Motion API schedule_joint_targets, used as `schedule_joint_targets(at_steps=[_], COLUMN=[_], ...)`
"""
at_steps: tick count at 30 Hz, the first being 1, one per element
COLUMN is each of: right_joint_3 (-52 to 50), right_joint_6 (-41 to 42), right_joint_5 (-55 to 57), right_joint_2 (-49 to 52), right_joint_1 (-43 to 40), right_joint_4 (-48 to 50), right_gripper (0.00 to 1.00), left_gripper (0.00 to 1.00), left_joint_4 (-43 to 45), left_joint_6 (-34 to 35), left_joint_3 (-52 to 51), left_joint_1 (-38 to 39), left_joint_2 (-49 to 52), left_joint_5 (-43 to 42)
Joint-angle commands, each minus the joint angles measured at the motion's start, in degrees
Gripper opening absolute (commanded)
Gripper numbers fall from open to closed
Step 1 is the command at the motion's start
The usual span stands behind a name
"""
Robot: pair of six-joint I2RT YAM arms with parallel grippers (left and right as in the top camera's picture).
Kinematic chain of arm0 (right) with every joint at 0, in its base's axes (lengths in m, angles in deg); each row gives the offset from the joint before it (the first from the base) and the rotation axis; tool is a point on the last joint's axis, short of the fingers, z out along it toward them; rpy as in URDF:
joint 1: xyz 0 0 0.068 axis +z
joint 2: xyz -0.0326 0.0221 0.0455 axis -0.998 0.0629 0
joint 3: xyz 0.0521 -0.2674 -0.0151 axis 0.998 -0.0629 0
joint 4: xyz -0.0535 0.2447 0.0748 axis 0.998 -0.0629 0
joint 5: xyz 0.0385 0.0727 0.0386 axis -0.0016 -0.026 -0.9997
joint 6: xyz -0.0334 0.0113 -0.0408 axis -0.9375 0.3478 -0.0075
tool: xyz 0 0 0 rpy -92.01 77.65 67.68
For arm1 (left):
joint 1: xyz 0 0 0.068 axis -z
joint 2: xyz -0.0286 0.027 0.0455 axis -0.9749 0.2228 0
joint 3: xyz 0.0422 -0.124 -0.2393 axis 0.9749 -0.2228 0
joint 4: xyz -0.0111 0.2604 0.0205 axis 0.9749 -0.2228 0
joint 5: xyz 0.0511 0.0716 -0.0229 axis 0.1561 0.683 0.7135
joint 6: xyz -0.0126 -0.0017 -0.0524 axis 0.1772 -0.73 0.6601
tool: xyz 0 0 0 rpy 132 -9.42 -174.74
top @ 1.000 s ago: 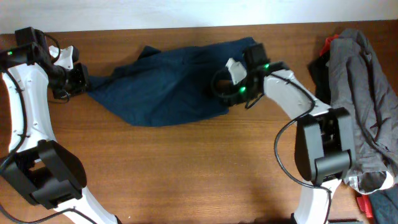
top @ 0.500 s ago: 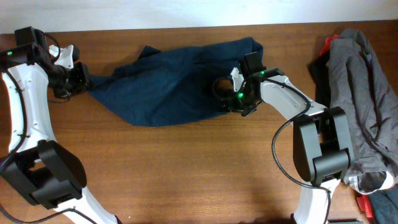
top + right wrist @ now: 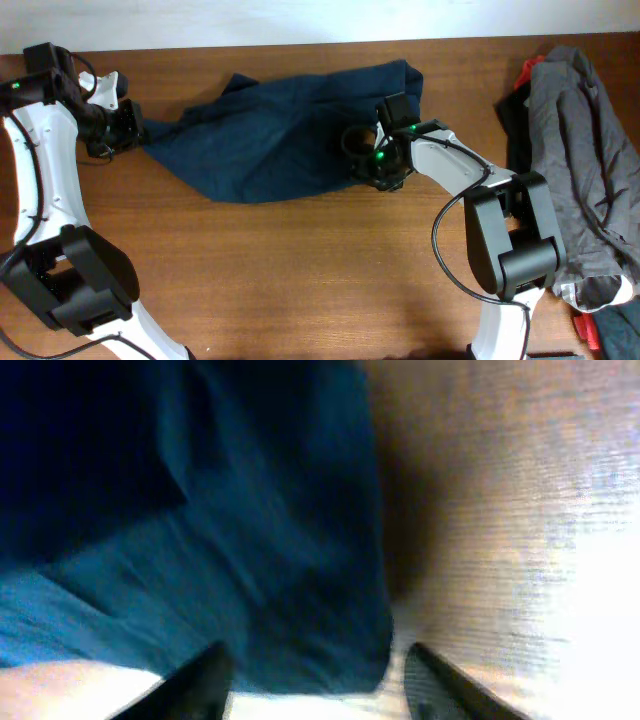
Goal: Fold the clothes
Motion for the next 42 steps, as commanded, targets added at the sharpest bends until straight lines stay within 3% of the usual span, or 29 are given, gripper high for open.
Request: schedule_joint_targets(at_steps=[1, 3, 5, 12, 17, 20, 27, 37, 38, 39, 42], right_joint_3=[-0.5, -0.5, -0.3, 1.9, 7.7, 10.5, 11.5, 11.5, 11.4, 11.4, 11.4], right_joint_6=[3.7, 1.7, -4.4, -18.8, -19.5, -20.2, -21.0, -21.0, -21.0, -21.1, -28.5], right_joint_5=[0.9, 0.9, 0.9, 2.8, 4.4, 4.4, 4.3, 2.5, 1.8, 1.6, -2.6], right_joint_2=[0.5, 0.5, 0.1, -11.5, -22.8, -27.4, -26.3, -8.9, -7.4, -5.9, -3.6], right_joint_1=[0.7, 0.7, 0.7, -1.6, -4.6, -6.6, -9.3, -9.2, -9.2, -9.2, -9.2], right_joint_4=[2.2, 3.7, 4.2, -9.1, -27.1, -31.6, -29.6, -19.7, -18.7, -17.7, -17.1], right_gripper=[0.38, 0.13, 0.04, 0.04, 0.04, 0.04, 0.04, 0.04, 0.11, 0.24, 0.35], left_gripper=[0.02, 0.02, 0.02, 0.00, 0.00, 0.00, 0.00, 0.00, 0.00, 0.00, 0.00], left_joint_4=[0.3, 0.3, 0.3, -2.3, -5.2, -5.4, -3.3, 0.2, 1.2, 2.1, 4.0], left_joint_6=[-0.9, -0.9, -0.9, -0.9, -0.9, -0.9, -0.9, -0.9, -0.9, -0.9, -0.9], left_joint_3=[1.7, 1.7, 1.7, 2.6, 2.9, 2.9, 2.7, -2.6, -3.7, -4.6, -6.6], left_joint_1=[-0.2, -0.2, -0.2, -0.2, -0.2, -0.2, -0.2, 5.0, 5.8, 6.5, 8.5], left_joint_2=[-2.5, -2.5, -2.5, -3.3, -5.8, -6.9, -6.3, -2.2, -1.6, -1.0, 0.5], left_joint_5=[-1.1, -1.1, -1.1, -1.1, -0.9, -0.7, -0.6, 3.5, 3.8, 4.1, 4.1])
